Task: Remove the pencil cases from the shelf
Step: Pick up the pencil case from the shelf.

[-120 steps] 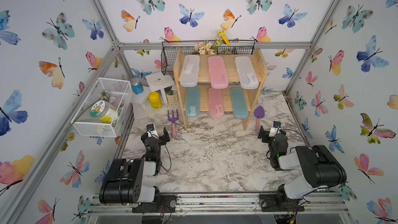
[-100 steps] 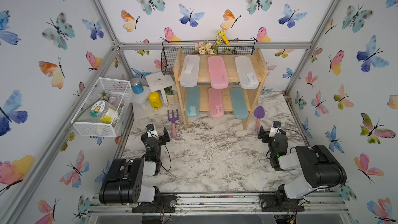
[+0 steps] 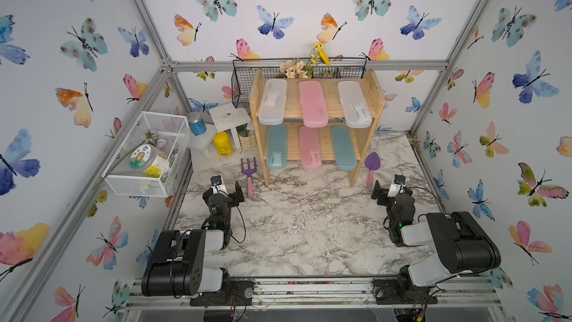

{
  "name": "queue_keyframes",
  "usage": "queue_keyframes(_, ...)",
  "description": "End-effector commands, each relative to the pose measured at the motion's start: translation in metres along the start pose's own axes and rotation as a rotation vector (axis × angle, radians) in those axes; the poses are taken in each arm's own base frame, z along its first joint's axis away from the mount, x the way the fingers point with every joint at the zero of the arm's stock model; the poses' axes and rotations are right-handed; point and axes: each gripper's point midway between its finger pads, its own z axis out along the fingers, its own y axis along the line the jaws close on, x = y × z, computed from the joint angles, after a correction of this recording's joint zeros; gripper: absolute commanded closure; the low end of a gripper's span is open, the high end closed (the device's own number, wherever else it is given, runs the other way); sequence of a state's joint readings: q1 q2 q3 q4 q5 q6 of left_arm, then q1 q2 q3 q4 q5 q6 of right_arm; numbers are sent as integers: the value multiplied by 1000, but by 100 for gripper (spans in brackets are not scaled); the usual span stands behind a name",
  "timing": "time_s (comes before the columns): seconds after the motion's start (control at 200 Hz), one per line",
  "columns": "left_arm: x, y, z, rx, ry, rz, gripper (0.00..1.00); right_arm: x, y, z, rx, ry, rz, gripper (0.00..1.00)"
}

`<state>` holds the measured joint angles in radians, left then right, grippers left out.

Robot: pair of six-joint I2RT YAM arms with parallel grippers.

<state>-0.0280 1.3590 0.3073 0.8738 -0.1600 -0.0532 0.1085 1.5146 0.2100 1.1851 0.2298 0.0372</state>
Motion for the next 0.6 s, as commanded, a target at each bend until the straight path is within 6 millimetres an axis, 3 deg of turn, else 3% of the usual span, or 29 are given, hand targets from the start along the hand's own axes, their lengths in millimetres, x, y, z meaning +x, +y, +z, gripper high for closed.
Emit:
queue_keyframes(0.0,-39,-27,-2,137,55,-72,1,-32,-4,5,57,-18,-1,1)
queue_keyframes(0.08,-66,-47,-25,268,4,-246,1,-50,-16,4,130,26,3,1)
queue_keyframes(0.225,-99,-78,-67,496,-2,-486,1,-84,-21,-22,148,-3,140,1)
queue_keyframes(0.36,-138,-94,-101,645,2,-677,1,-108,-5,-43,154,18,137,1)
queue_keyframes(0.441,-136,-103,-103,685,91,-793,1,-116,11,-50,147,60,123,1)
queue_keyframes(0.591,-102,-135,-90,767,336,-903,1,-123,30,-48,114,143,81,1)
